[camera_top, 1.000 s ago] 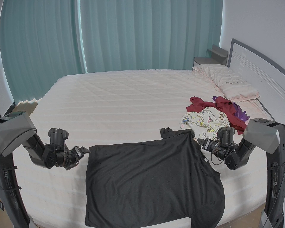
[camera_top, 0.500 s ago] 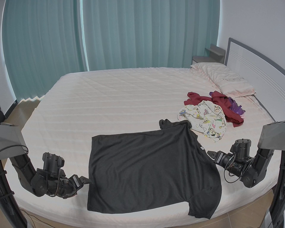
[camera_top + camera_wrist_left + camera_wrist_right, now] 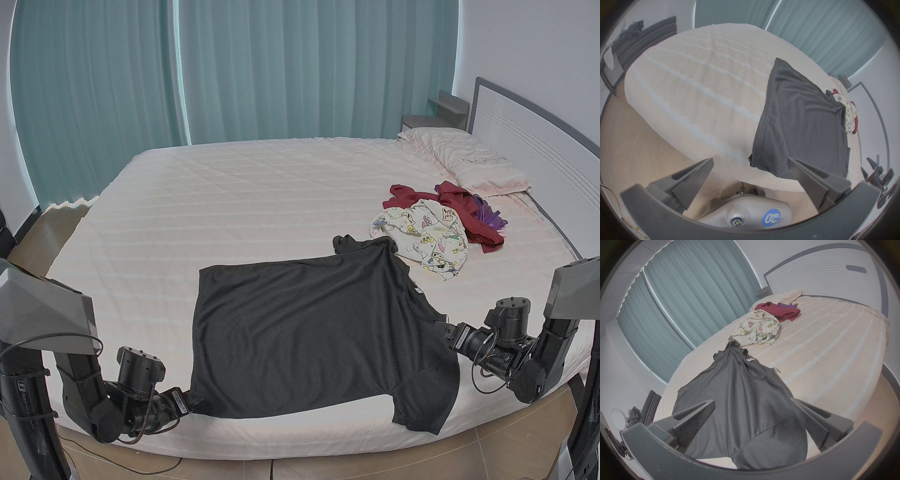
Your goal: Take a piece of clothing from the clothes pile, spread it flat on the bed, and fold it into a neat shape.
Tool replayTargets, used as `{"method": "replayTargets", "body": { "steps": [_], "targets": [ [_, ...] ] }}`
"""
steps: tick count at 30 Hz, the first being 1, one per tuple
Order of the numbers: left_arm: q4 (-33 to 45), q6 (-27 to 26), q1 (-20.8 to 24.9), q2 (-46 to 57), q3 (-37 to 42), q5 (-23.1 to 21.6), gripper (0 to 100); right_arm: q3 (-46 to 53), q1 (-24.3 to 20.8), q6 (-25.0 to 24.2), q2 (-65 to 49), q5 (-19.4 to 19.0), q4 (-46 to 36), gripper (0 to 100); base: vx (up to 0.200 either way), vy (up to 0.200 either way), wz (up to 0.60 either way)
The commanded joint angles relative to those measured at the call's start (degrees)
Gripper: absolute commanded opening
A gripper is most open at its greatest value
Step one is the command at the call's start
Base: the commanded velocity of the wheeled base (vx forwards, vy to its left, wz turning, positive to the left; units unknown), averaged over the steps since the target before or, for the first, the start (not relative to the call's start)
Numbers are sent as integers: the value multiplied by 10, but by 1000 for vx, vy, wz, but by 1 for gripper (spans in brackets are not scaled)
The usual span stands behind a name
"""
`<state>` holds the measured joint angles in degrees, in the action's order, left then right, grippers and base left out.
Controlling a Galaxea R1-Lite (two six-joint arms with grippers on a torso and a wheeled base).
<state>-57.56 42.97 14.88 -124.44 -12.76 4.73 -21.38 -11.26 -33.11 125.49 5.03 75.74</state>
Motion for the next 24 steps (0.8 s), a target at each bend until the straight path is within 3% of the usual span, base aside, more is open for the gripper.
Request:
{"method": "replayTargets", "body": {
  "steps": [1,12,19,20,24],
  "targets": [
    [-33,4,45,-67,-9,28,100,1,-19,-13,3,1,7,100,0,0,0],
    [-45,34,74,-80,-49,40,100,2,-31,-17,18,4,31,100,0,0,0],
    [-48,29,86,-117,-76,93,100,5,-29,-16,33,4,31,100,0,0,0],
    [-48,29,86,-118,-77,93,0,5,-28,-16,36,5,31,100,0,0,0],
    [-48,33,85,-117,-82,93,0,24,-21,-9,47,-4,29,100,0,0,0]
  ]
}}
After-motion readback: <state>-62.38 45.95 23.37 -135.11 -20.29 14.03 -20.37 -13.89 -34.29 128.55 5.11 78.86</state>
